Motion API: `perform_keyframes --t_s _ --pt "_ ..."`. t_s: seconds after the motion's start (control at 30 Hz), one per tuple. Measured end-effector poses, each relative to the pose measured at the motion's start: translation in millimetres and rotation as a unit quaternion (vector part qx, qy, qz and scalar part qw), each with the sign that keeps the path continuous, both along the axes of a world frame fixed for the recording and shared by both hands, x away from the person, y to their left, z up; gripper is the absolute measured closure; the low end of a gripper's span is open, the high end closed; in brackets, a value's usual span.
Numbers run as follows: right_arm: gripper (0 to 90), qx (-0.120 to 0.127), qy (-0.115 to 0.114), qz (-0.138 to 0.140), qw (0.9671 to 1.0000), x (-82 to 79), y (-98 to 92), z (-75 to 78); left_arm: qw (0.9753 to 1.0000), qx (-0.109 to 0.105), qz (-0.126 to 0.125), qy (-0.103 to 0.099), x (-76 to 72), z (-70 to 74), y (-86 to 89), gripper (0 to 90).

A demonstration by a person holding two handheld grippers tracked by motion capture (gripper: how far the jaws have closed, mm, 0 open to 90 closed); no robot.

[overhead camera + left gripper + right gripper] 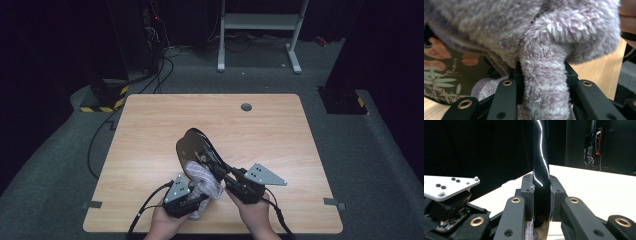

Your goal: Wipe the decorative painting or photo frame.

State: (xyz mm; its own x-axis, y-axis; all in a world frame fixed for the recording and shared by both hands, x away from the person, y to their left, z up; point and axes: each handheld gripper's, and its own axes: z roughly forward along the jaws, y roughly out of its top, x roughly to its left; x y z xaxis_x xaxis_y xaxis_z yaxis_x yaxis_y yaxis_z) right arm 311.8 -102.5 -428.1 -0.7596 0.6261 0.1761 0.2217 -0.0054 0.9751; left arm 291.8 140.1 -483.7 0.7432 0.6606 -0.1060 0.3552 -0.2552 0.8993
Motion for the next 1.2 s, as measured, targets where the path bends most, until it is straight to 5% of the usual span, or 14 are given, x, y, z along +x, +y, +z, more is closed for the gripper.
perform_keyframes --t_s 0.23,0.47,0.63,0.83,1.07,1.2 --pt "78.5 0.001 0.001 -0.005 1.0 1.2 -0.4 -0.7 0.9983 -0.016 0.055 0.011 27.9 -4.0 30.6 66.1" --pt "78.5 0.001 0.0 -0.005 1.0 0.9 -0.2 -0.9 0.99 -0.014 0.138 0.026 53.3 -13.9 66.0 66.2" --pt "78.5 0.002 0.001 -0.005 1.0 0.8 0.1 -0.9 0.9864 -0.001 0.163 0.018 62.6 -15.6 75.9 65.5" --pt "78.4 0.002 0.0 -0.007 1.0 0.3 0.1 -1.2 0.9896 0.001 0.142 0.021 61.5 -16.4 71.8 66.5" --pt "78.5 0.002 0.0 -0.007 1.0 0.3 0.2 -1.3 0.9975 -0.001 0.071 -0.001 35.1 -9.7 42.5 66.7" --pt "78.5 0.003 0.001 -0.007 1.0 0.7 -0.3 -1.3 0.9996 0.001 0.026 -0.009 17.6 -5.4 20.3 66.6"
